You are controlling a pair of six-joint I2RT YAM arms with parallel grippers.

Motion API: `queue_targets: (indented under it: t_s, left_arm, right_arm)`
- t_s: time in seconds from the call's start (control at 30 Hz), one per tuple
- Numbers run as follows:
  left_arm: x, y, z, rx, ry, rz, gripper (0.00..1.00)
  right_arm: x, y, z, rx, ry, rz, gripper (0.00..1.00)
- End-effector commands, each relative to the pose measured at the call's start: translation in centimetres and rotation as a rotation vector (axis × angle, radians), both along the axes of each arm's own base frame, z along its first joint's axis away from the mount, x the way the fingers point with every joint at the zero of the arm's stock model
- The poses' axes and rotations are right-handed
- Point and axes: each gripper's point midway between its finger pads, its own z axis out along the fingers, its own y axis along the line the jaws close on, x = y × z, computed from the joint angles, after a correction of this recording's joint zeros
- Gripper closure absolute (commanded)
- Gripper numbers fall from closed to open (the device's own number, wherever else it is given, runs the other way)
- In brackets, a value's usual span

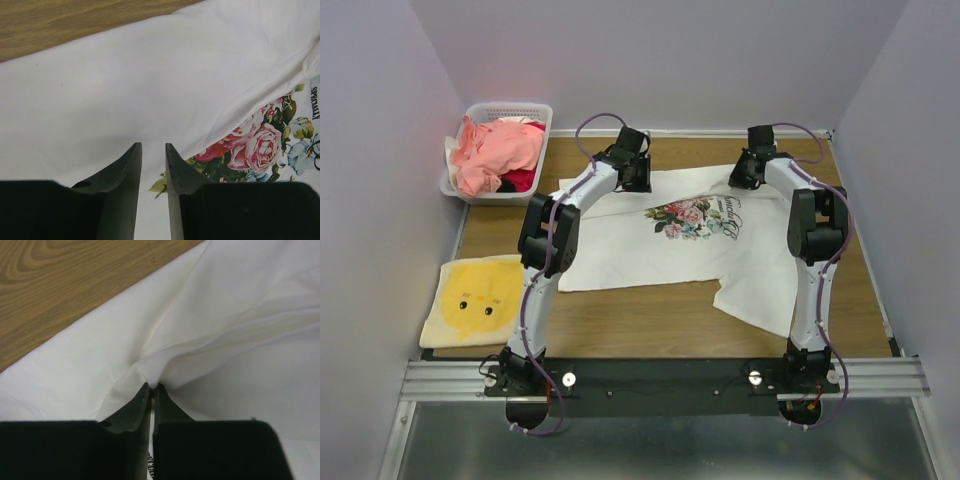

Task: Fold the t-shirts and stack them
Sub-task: Fold the tshirt

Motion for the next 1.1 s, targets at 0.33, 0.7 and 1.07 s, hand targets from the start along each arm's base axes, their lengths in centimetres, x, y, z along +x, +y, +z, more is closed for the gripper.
queue_targets:
  t_s: [0.33, 0.7, 1.07]
  left_arm:
    - [0.6, 0.8, 0.1, 0.024, -0.011, 0.012, 0.66]
    - [0.7, 1.2, -0.4, 0.034, -0.008, 0.019, 0.67]
    - [0.7, 1.5, -0.6, 0.040, -0.012, 0.036, 0.67]
  right_arm:
    - [-0.7, 0.2, 3.7, 0.008, -0.053, -0.005, 0.99]
    - [-3.3, 0.5, 5.2, 0.016, -0.052, 0.000, 0.99]
    - [-8.4, 1.1, 6.5, 0.051, -0.025, -0.016, 0.99]
